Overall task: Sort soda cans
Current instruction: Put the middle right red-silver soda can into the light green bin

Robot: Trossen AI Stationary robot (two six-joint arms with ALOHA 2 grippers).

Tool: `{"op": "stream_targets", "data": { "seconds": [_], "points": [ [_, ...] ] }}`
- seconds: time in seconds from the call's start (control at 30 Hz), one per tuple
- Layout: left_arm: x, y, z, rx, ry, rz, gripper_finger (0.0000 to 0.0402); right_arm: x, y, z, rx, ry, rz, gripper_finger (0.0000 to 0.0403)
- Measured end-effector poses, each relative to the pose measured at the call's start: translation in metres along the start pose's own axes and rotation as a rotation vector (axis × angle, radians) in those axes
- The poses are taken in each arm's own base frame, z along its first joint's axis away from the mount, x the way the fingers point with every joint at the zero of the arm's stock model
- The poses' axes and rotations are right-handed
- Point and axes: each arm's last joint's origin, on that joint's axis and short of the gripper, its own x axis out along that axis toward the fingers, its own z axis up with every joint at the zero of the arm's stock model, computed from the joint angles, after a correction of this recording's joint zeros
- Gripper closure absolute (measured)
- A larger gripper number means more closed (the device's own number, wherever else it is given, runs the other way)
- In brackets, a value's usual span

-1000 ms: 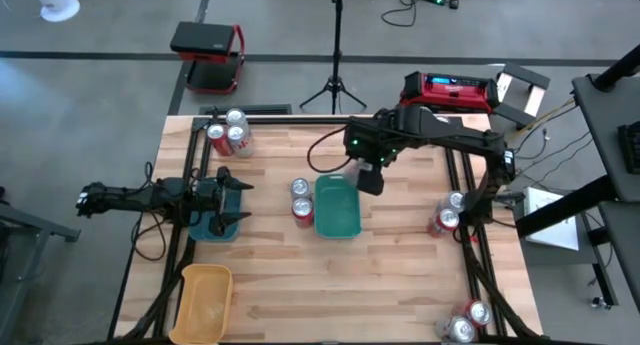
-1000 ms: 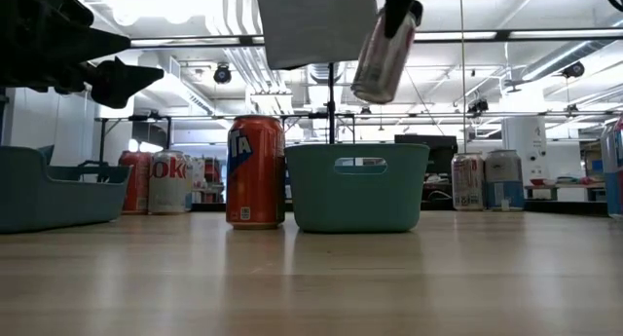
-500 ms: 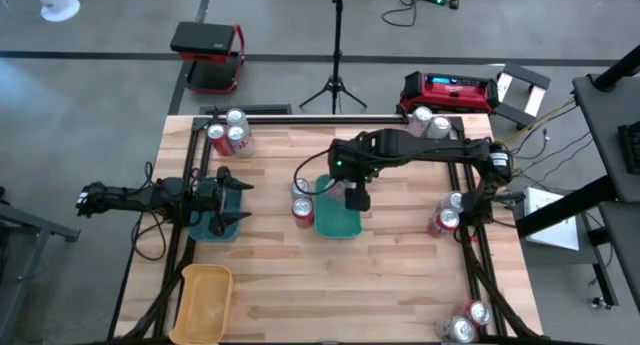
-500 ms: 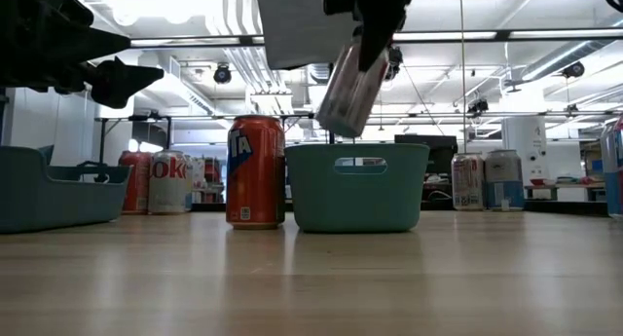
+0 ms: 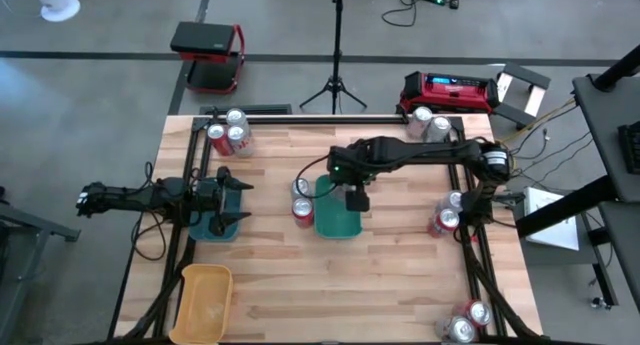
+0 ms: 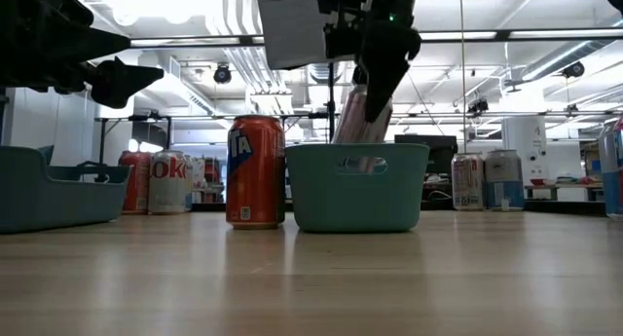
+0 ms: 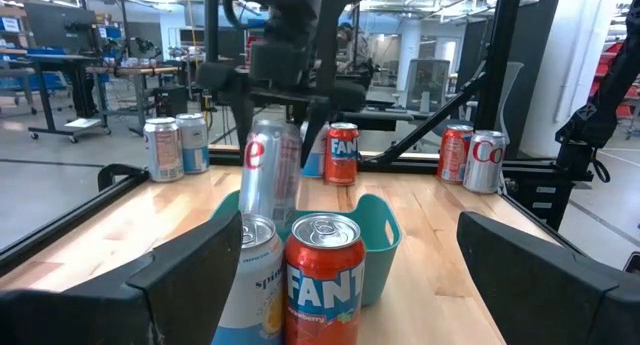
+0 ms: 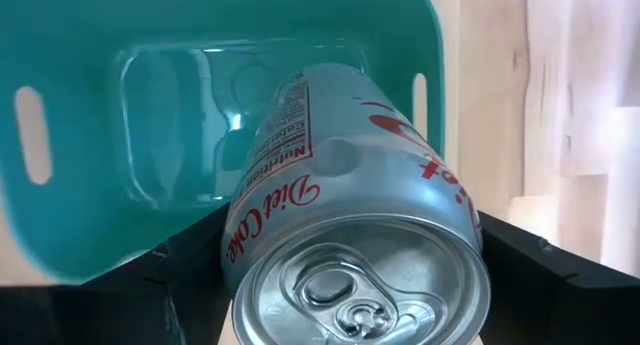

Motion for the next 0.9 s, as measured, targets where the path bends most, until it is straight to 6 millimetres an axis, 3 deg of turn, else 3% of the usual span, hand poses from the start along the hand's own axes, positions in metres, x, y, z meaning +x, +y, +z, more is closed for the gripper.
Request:
{"op": "stream_targets", "data": {
  "seconds": [0.3,0.9],
  "points": [
    [0.0,0.0,0.0,0.0,0.0,0.0,0.0047,0.002,-0.011,-0.002,0.024,0.004,-0.047,0.0098],
    [0.0,0.0,0.0,0.0,0.0,0.0,0.0047,0.018,-0.008,-0.012,0.02,0.046,0.051,0.0097]
  ]
}}
